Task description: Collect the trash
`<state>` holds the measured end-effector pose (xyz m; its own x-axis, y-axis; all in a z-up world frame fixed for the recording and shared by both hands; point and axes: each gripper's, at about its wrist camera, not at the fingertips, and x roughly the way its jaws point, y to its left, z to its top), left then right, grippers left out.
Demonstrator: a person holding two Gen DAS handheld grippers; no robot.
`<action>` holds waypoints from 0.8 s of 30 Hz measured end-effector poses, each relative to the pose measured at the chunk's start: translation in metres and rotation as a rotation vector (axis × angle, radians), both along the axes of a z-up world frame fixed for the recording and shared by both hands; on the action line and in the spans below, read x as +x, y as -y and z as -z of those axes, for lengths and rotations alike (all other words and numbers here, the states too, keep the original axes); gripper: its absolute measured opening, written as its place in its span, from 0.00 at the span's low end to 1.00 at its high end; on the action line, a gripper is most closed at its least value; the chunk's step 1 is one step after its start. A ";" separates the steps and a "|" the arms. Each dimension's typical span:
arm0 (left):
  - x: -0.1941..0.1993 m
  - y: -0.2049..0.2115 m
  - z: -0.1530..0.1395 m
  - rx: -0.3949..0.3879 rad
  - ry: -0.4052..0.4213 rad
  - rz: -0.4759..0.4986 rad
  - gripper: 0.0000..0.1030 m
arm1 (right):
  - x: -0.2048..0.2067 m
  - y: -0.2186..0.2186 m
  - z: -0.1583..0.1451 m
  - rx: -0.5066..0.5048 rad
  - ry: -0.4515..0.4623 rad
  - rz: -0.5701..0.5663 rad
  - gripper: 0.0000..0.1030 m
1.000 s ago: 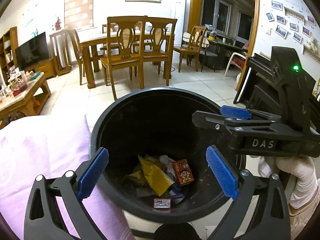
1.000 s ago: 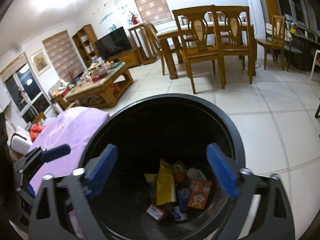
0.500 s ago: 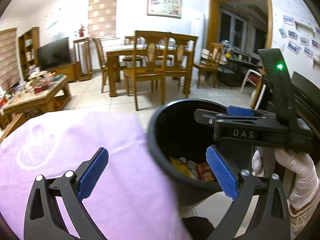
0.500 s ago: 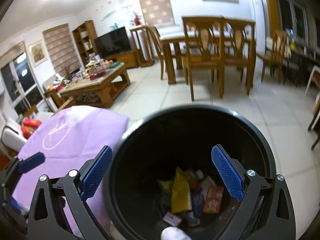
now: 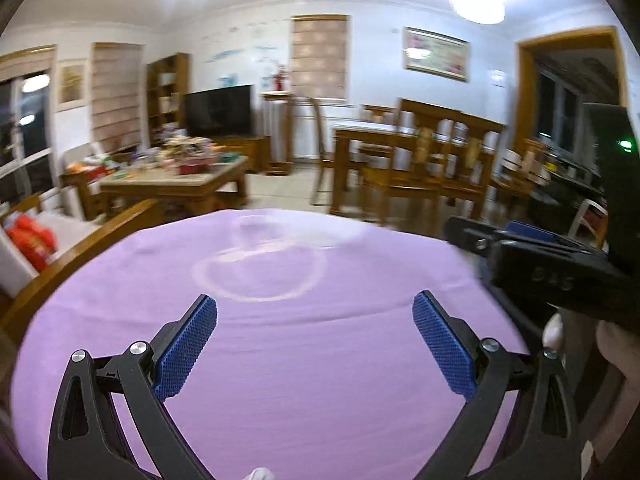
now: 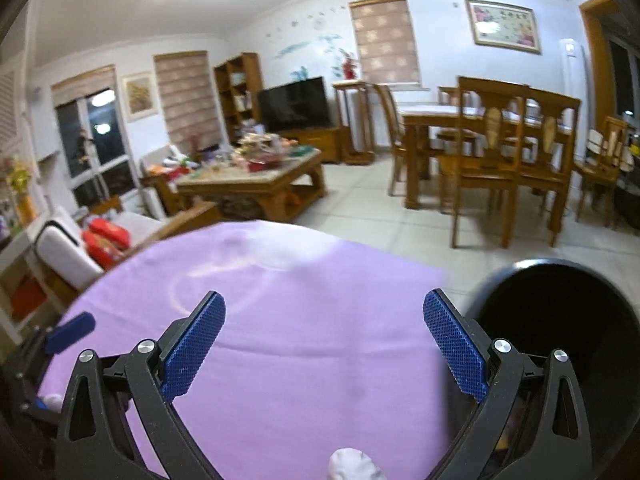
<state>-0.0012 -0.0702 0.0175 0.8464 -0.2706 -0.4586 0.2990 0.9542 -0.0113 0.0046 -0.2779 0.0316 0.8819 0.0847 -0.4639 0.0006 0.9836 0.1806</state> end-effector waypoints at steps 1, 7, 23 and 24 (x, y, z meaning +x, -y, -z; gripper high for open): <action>0.003 -0.012 -0.002 0.003 0.008 -0.036 0.95 | 0.004 -0.013 -0.001 0.013 0.016 -0.016 0.95; 0.009 -0.074 -0.010 0.009 0.042 -0.200 0.95 | 0.012 -0.064 -0.010 0.049 0.119 -0.057 0.95; -0.025 -0.084 -0.025 0.046 0.200 -0.346 0.95 | -0.021 -0.066 -0.009 0.081 0.281 -0.041 0.95; -0.024 -0.084 -0.025 0.044 0.200 -0.355 0.95 | -0.022 -0.065 -0.009 0.087 0.275 -0.037 0.95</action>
